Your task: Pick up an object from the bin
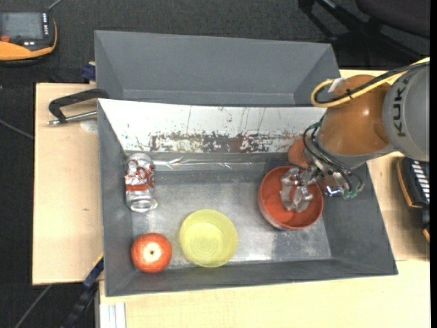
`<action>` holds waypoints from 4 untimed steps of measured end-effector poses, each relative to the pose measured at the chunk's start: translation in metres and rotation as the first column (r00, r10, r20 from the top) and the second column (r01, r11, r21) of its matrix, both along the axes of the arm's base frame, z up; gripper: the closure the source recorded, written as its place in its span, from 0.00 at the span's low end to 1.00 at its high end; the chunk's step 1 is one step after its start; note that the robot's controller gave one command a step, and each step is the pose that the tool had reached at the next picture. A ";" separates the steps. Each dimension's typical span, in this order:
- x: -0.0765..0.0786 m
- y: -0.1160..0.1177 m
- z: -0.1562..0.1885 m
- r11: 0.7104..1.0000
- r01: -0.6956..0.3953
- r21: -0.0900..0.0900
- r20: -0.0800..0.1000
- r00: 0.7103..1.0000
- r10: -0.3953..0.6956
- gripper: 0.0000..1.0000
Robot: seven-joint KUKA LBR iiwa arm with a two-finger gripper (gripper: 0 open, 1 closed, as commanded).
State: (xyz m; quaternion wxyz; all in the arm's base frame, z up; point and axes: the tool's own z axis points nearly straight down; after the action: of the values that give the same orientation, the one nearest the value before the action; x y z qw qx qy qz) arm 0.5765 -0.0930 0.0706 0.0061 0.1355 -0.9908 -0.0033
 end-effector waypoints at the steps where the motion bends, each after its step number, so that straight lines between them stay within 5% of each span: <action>1: -0.024 -0.028 0.043 0.989 0.151 -0.002 0.006 0.989 -0.151 1.00; 2: -0.006 -0.039 0.033 0.936 0.353 -0.001 0.004 0.936 -0.353 1.00; 3: -0.008 -0.039 0.032 0.936 0.352 -0.003 -0.006 0.936 -0.352 0.00; 4: 0.006 0.012 0.096 0.999 -0.044 0.005 0.009 0.999 0.044 0.00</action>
Offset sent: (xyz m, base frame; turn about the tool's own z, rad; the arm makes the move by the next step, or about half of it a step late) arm -0.0256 -0.0278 0.0409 0.1497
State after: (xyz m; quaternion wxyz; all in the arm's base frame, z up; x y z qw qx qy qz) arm 0.5826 -0.0810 0.1671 0.0016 0.1572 -0.9875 -0.0052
